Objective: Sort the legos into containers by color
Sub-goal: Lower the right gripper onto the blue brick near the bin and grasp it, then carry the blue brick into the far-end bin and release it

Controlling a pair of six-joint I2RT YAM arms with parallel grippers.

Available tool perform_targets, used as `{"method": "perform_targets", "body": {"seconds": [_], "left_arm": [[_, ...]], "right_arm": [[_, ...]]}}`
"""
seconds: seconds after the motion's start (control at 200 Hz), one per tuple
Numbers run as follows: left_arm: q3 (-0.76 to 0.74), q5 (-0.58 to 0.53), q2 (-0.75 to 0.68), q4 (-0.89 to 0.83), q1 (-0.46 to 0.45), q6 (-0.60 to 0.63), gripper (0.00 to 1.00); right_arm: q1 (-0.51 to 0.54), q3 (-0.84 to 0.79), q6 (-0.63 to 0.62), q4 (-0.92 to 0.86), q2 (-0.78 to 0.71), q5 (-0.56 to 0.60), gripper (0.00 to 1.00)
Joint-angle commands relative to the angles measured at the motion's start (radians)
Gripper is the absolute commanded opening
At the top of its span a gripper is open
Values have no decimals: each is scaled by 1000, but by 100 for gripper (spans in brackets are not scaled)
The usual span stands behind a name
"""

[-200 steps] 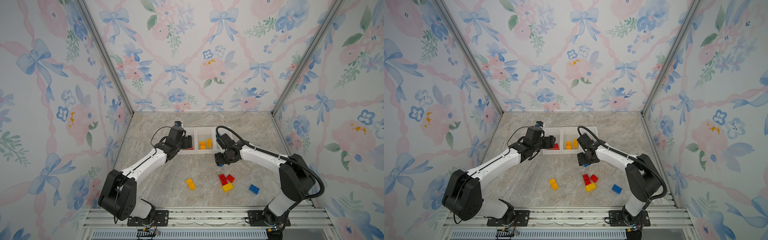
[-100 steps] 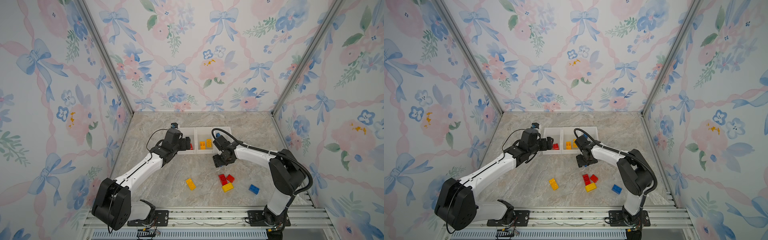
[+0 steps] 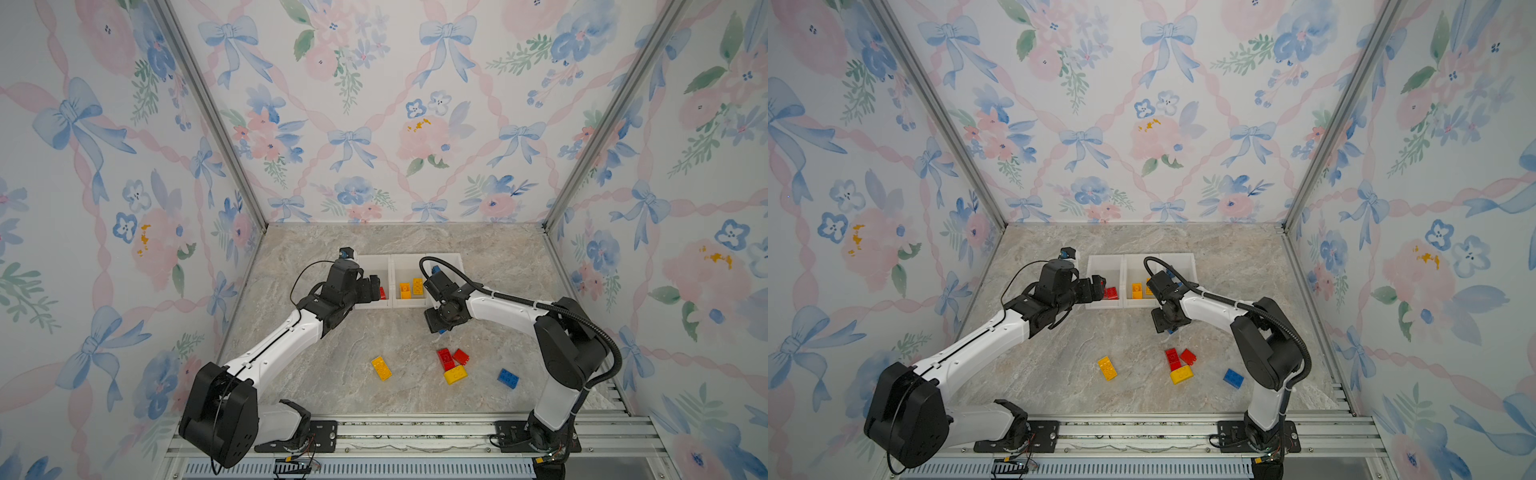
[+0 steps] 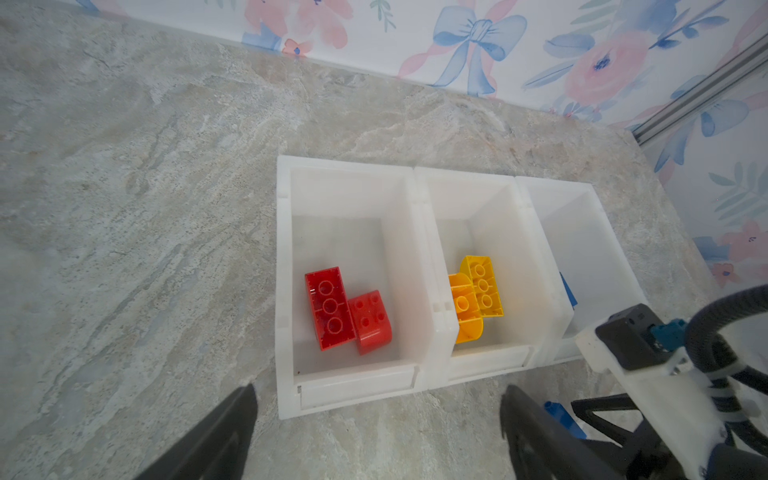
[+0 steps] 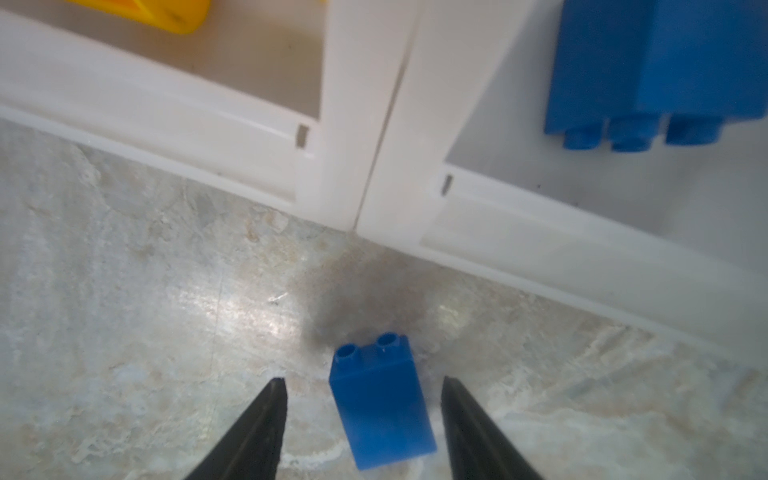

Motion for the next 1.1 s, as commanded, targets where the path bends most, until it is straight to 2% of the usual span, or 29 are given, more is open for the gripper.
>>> {"method": "perform_targets", "body": {"seconds": [0.0,0.5,0.69,0.925,1.095], "left_arm": [[-12,-6,-18,7,8,-18,94],[-18,-8,-30,7,4,-35,95],[-20,-11,-39,7,2,-40,95],[-27,-14,-52,7,3,-45,95],[-35,-16,-64,7,2,-47,95]], "right_arm": [[12,-23,-9,9,22,29,61],[19,-49,-12,16,29,39,53],[26,-50,-10,15,36,42,47],[31,-45,-8,6,24,46,34],[36,-48,4,-14,-21,49,31]]}}
